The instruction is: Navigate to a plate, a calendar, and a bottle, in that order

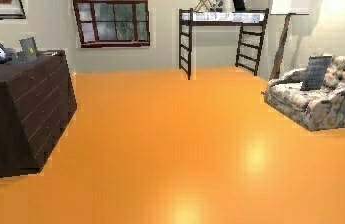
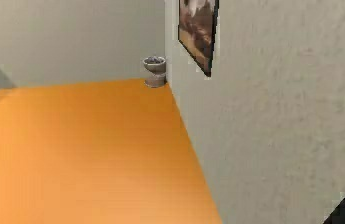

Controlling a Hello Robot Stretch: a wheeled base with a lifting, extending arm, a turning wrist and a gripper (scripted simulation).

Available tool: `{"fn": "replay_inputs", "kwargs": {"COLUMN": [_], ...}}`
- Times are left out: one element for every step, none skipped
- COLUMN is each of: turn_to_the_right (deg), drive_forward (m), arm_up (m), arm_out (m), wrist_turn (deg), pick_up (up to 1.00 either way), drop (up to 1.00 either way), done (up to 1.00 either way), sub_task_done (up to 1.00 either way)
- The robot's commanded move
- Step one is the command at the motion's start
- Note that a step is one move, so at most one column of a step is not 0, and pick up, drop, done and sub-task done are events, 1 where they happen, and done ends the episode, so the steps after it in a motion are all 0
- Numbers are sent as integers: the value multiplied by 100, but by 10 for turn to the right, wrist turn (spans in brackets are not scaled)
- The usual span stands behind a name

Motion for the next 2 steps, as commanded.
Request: {"fn": "replay_inputs", "kwargs": {"turn_to_the_right": [330, 30], "drive_forward": [0, 0], "arm_up": [0, 0], "arm_out": [0, 0], "wrist_turn": [0, 0], "pick_up": [0, 0], "drop": [0, 0], "done": [0, 0], "sub_task_done": [0, 0]}}
